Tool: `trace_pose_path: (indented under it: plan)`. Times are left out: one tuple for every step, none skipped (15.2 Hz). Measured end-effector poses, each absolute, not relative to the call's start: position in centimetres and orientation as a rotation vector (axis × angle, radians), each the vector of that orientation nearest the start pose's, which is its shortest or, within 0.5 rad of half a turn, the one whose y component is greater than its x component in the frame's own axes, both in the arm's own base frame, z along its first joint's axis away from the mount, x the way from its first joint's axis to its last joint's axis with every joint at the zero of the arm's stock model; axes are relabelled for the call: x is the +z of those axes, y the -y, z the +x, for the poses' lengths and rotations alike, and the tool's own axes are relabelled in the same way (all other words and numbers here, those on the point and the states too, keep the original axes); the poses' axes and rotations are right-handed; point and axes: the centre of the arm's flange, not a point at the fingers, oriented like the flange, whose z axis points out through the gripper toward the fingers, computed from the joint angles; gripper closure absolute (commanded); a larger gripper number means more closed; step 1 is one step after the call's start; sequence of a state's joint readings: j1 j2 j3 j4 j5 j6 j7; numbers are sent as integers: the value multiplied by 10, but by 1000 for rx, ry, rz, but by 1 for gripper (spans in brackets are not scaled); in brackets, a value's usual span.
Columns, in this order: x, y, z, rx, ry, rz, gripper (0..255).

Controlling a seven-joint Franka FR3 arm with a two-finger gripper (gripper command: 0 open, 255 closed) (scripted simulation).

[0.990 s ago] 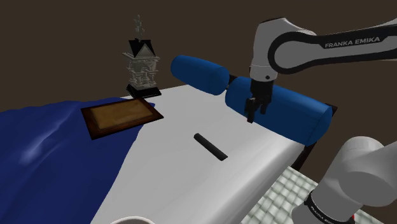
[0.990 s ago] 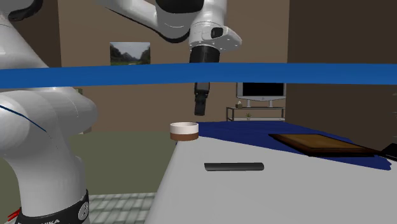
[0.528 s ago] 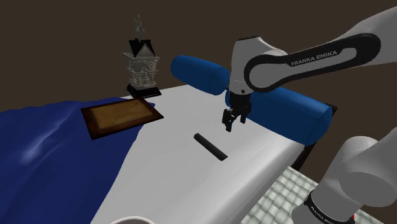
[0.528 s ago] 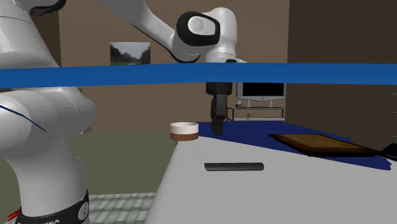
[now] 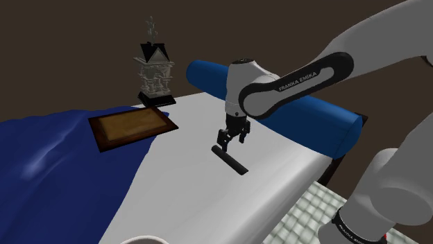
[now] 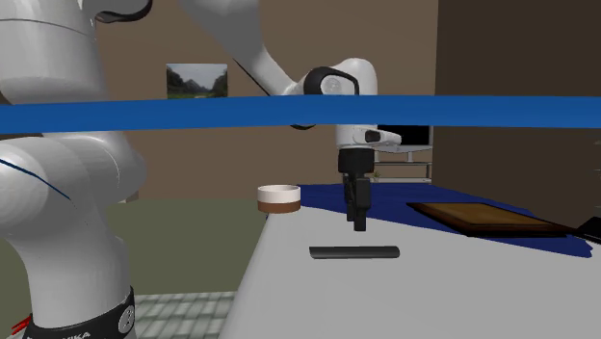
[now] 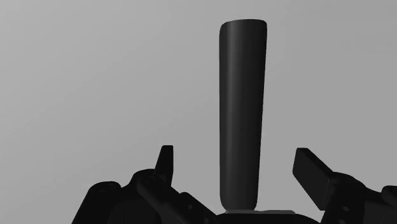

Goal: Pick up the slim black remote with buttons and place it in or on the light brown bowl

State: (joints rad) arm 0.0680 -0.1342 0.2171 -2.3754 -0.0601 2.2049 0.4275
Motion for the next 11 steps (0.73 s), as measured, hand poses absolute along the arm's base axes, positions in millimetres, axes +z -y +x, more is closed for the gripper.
trace_pose_path:
  plan:
    - [363, -138, 464, 8, -182, -3221, 0]
    - [359, -141, 469, 1, -186, -3220, 0]
    - [355, -144, 472, -3, -189, -3219, 0]
    - [350, -145, 474, -5, -190, -3218, 0]
    - [345, -145, 474, -6, -191, -3218, 0]
    - [339, -145, 475, -7, -192, -3218, 0]
    - [335, -145, 476, -7, -192, -3218, 0]
    - [330, -145, 475, -7, -192, -3218, 0]
    - [322, -144, 475, -7, -192, -3218, 0]
    - [318, -144, 474, -7, -192, -3218, 0]
    - [317, -144, 475, -7, -192, -3218, 0]
